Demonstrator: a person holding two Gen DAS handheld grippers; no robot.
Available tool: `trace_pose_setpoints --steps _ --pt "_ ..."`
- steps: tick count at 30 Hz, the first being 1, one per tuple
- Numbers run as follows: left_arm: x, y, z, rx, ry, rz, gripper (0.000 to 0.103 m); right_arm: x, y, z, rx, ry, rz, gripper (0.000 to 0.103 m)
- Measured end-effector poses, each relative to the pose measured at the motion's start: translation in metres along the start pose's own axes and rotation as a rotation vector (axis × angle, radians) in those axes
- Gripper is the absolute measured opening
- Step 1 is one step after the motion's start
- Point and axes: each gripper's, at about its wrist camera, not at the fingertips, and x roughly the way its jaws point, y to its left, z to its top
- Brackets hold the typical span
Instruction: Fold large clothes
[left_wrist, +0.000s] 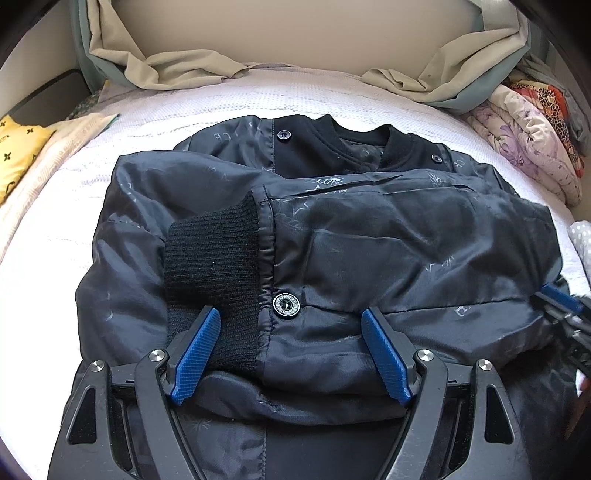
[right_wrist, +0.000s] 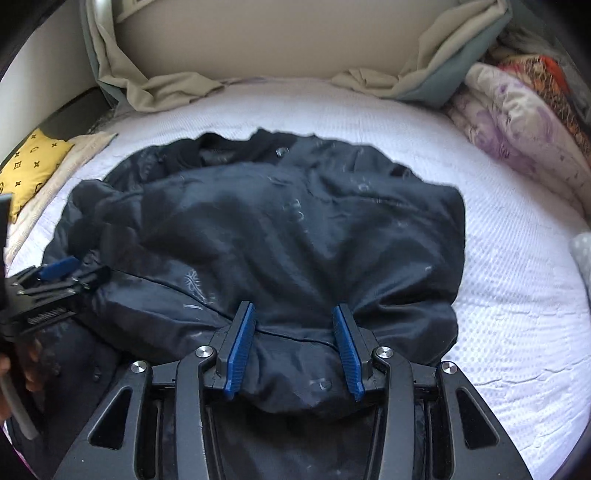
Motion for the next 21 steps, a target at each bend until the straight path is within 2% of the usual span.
trace_pose_setpoints --steps 9,16,21 --pt "0.005 0.01 0.0 -0.038 0.015 -0.061 0.084 0.02 -0.004 -0.012 -0.002 -0.025 -0.015 0.04" --pt "-0.003 0.008 0.0 -0.012 0.018 -0.059 0.084 0.019 -0.004 -0.012 0.021 -0.029 -0.009 0.04" --pt "-0.017 0.014 -0.001 -0.036 0.019 -0.075 0.084 0.013 -0.011 -0.007 0.051 -0.028 0.021 0.041"
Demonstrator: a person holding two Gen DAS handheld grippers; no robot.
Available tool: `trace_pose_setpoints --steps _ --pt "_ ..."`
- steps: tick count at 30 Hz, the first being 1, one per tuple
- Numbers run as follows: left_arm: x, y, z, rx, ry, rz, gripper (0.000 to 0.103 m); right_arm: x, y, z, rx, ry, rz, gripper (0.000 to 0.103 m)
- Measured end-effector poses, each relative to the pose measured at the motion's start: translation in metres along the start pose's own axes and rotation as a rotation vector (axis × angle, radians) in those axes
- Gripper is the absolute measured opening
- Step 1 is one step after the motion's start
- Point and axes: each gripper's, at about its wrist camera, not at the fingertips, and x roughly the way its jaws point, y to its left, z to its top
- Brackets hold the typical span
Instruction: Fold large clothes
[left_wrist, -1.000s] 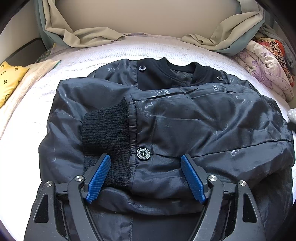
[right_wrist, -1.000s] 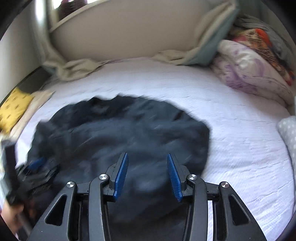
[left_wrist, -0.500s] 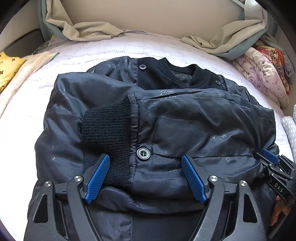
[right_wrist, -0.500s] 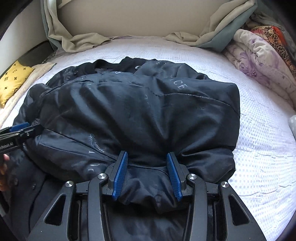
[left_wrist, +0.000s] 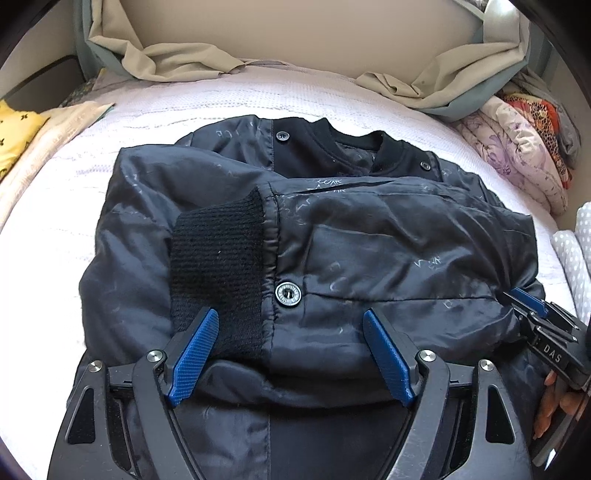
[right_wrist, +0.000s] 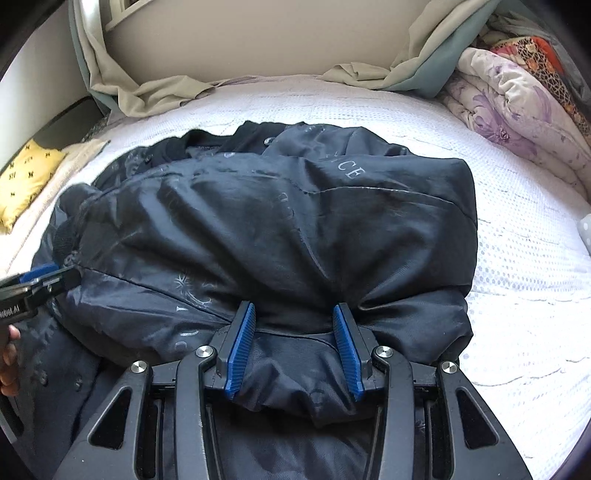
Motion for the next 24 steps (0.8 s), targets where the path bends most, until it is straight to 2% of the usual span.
trace_pose_setpoints --steps 8,12,19,24 --pt "-0.013 0.005 0.0 -0.03 0.001 -0.02 0.084 -0.017 -0.01 0.012 0.057 0.009 0.069 0.042" --pt "-0.027 0.008 0.003 -0.037 -0.021 -0.024 0.084 -0.037 -0.017 0.021 0.122 -0.024 0.123 0.042" --pt "-0.052 0.017 0.009 -0.006 -0.076 0.06 0.084 -0.06 -0.035 0.025 0.191 -0.061 0.155 0.044" --pt "-0.069 0.04 0.007 0.0 -0.093 0.097 0.084 -0.072 -0.056 0.023 0.257 -0.071 0.197 0.048"
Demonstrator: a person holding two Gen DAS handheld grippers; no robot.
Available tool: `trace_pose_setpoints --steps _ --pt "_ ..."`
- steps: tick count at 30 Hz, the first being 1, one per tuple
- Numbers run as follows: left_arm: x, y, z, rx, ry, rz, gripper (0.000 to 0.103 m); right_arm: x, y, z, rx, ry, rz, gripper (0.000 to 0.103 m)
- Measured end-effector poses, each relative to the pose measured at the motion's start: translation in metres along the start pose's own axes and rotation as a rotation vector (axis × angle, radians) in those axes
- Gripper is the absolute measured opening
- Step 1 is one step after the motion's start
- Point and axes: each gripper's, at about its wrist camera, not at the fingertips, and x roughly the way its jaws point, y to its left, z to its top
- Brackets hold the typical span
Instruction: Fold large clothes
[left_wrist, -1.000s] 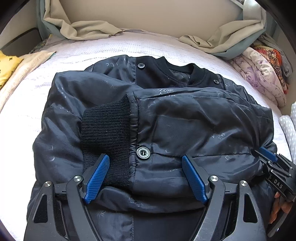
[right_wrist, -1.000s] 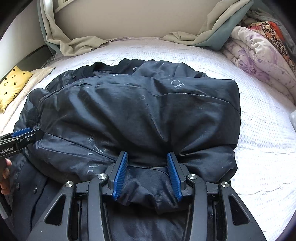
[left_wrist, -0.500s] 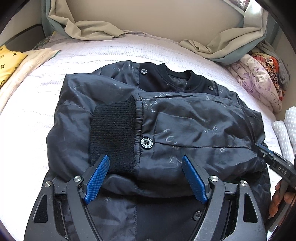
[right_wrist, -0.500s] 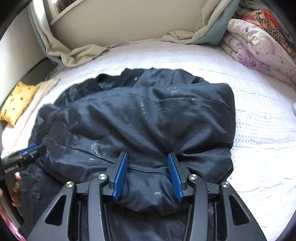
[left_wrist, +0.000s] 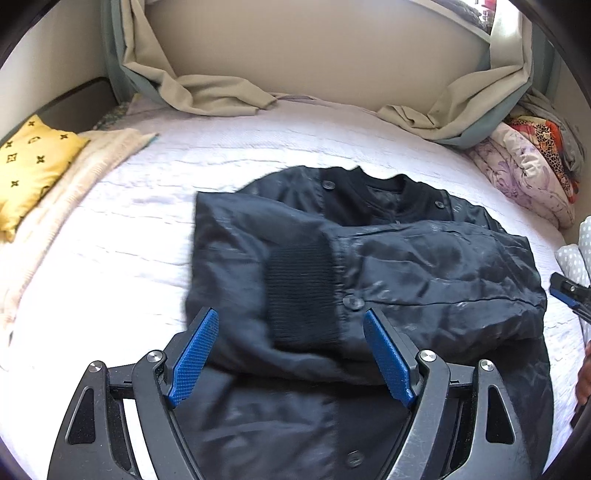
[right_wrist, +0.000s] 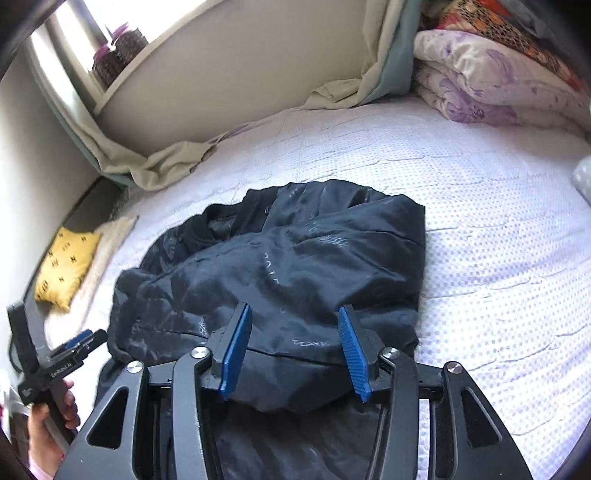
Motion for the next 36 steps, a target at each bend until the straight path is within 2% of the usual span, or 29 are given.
trace_pose_setpoints --steps 4,7,11,13,19,26,29,31,33,36 --pt "-0.008 0.025 -0.009 -0.003 0.01 0.036 0.084 -0.004 -0.016 -0.002 0.032 0.005 -0.012 0.048" --pt "-0.009 0.039 -0.02 -0.015 0.04 0.032 0.084 -0.003 -0.025 -0.004 0.06 0.024 -0.014 0.048" --pt "-0.011 0.051 -0.036 0.003 0.064 0.056 0.084 -0.002 -0.025 -0.006 0.077 0.056 0.037 0.051" --pt "-0.012 0.064 -0.045 -0.014 0.084 0.046 0.084 -0.002 -0.028 -0.01 0.086 0.077 0.061 0.055" --pt "-0.016 0.096 -0.063 -0.082 0.137 -0.013 0.084 -0.01 -0.051 -0.029 0.127 0.146 0.087 0.056" --pt "-0.013 0.099 -0.086 -0.123 0.241 -0.077 0.084 -0.023 -0.081 -0.061 0.204 0.229 0.082 0.06" --pt "-0.01 0.098 -0.099 -0.121 0.284 -0.065 0.084 -0.027 -0.089 -0.076 0.224 0.262 0.074 0.06" --pt "-0.01 0.097 -0.104 -0.123 0.298 -0.058 0.084 -0.033 -0.091 -0.081 0.222 0.26 0.062 0.06" --pt "-0.012 0.094 -0.105 -0.114 0.289 -0.043 0.081 -0.042 -0.089 -0.078 0.198 0.221 0.029 0.06" --pt "-0.026 0.082 -0.097 -0.086 0.195 0.009 0.081 -0.055 -0.077 -0.06 0.13 0.128 -0.016 0.06"
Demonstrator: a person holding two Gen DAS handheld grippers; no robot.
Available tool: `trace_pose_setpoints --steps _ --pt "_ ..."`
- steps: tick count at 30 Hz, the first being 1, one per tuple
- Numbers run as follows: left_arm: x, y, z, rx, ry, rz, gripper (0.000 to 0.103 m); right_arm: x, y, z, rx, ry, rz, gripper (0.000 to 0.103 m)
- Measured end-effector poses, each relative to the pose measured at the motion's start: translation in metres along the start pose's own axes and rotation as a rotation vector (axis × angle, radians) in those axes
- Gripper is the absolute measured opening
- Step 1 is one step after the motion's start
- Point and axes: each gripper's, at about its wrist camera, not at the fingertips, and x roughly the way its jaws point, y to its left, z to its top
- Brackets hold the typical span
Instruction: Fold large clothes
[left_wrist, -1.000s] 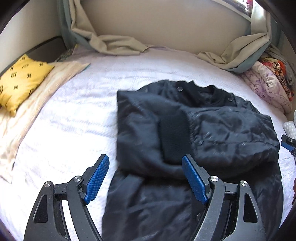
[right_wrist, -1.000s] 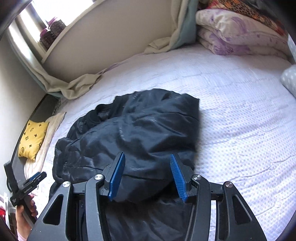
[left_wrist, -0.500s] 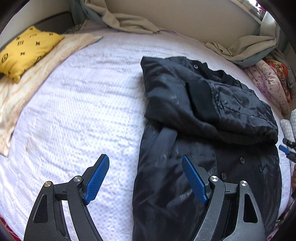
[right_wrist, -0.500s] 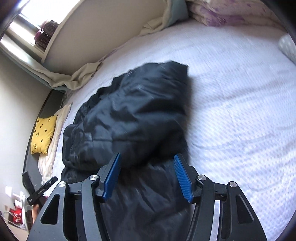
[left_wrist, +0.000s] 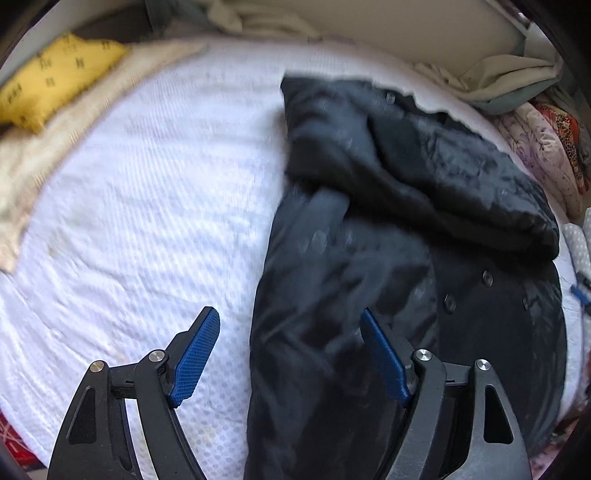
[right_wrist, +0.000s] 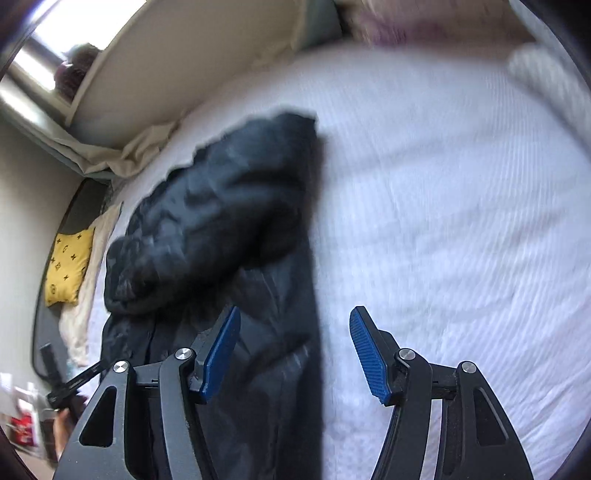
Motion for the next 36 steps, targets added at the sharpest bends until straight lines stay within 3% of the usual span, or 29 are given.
trace_pose_setpoints --steps 3,7,11,16,24,29,36 --pt "-0.011 -0.031 0.014 0.075 -0.078 -0.029 0.081 -0.002 0.027 0.023 -0.062 -0.051 0.023 0.06" --pt "-0.005 -0.063 0.029 0.188 -0.093 -0.015 0.083 0.023 0.076 0.051 -0.175 -0.045 0.017 0.06" --pt "0.002 -0.046 0.033 0.169 -0.062 -0.051 0.083 0.045 0.092 0.058 -0.176 0.018 0.057 0.06" --pt "0.002 -0.014 0.033 0.105 -0.027 -0.084 0.083 0.045 0.061 0.037 -0.101 0.074 0.088 0.06" --pt "0.007 0.011 -0.003 0.046 0.088 -0.102 0.083 0.022 0.008 -0.03 -0.015 0.178 0.076 0.06" --pt "-0.001 0.026 -0.031 0.02 0.115 -0.102 0.083 0.006 -0.002 -0.064 -0.001 0.217 0.107 0.06" --pt "-0.006 0.04 -0.062 -0.025 0.161 -0.132 0.083 -0.003 -0.003 -0.086 -0.003 0.232 0.139 0.06"
